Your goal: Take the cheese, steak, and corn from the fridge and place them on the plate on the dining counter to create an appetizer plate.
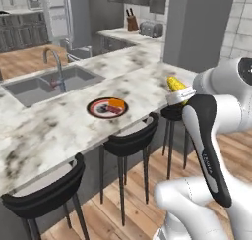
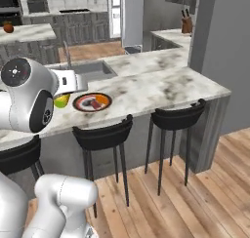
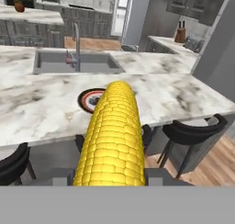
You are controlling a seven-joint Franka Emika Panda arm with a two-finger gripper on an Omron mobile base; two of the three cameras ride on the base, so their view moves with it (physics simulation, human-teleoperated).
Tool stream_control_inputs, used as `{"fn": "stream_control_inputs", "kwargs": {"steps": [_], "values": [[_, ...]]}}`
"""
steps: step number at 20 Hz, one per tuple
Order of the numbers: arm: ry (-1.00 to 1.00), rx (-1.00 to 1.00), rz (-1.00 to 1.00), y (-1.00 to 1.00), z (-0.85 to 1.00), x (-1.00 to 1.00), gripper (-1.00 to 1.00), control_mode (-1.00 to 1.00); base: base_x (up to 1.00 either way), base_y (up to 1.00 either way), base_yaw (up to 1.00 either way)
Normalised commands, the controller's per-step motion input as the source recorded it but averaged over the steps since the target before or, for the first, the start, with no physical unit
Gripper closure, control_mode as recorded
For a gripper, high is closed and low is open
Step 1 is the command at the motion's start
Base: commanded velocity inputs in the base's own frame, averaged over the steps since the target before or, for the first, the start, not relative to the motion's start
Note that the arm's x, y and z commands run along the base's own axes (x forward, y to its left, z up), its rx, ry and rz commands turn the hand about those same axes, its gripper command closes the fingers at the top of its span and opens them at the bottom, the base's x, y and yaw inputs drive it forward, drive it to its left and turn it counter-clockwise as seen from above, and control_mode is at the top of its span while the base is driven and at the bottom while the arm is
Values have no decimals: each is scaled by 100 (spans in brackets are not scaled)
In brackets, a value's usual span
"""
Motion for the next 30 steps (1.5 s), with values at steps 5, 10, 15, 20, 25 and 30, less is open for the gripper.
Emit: {"fn": "stream_control_inputs", "kwargs": {"steps": [5,10,15,20,25,30], "values": [[0,0,0,0,0,0,100,100,38,-59,41],[0,0,0,0,0,0,100,100,30,3,27],[0,0,0,0,0,0,100,100,69,3,28],[0,0,0,0,0,0,100,100,100,-43,32],[0,0,0,0,0,0,100,100,69,-25,22],[12,0,2,3,-29,9,100,-100,0,0,0]]}}
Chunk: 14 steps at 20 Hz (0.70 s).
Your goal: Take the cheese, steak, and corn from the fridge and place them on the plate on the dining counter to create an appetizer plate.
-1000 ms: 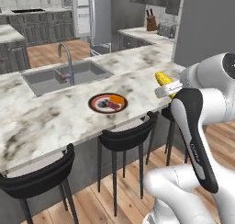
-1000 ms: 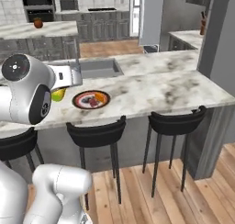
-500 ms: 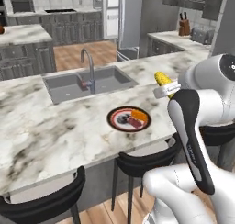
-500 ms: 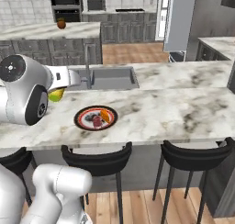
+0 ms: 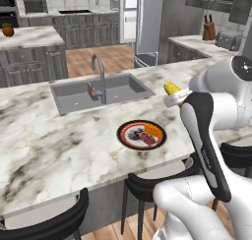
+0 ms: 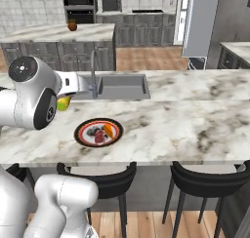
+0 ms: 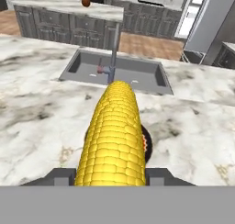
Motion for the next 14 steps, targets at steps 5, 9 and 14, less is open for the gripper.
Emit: {"fn": "stream_control_inputs", "kwargs": {"steps": [5,9,14], "values": [[2,0,-1,38,-31,0,100,-100,0,0,0],[7,0,-9,34,-26,-4,100,-100,0,0,0],[13,7,-27,6,-44,-21,100,-100,0,0,0]]}}
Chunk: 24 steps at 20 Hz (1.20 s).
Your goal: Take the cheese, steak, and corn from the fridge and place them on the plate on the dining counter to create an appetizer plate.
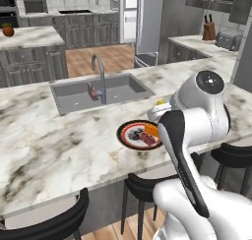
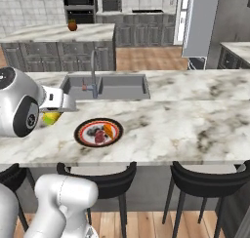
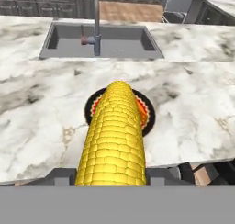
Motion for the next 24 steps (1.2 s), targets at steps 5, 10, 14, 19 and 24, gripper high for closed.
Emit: {"fn": "stream_control_inputs", "kwargs": {"steps": [5,10,14,19,24], "values": [[29,16,-28,0,-37,1,100,-100,0,0,0],[25,19,-9,0,-38,21,100,-100,0,0,0],[9,1,-9,16,-50,48,100,-100,0,0,0],[-5,0,-11,10,-42,51,100,-100,0,0,0],[-4,0,-13,0,-42,68,100,-100,0,0,0]]}}
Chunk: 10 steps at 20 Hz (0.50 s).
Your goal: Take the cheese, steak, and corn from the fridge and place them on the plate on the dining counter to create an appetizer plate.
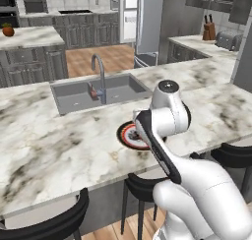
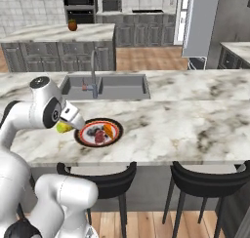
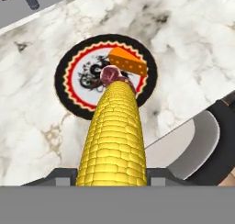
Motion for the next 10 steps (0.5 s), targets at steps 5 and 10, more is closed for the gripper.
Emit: {"fn": "stream_control_inputs", "kwargs": {"steps": [5,10], "values": [[0,0,-7,0,-35,68,100,-100,0,0,0],[8,0,2,11,-33,73,100,-100,0,0,0]]}}
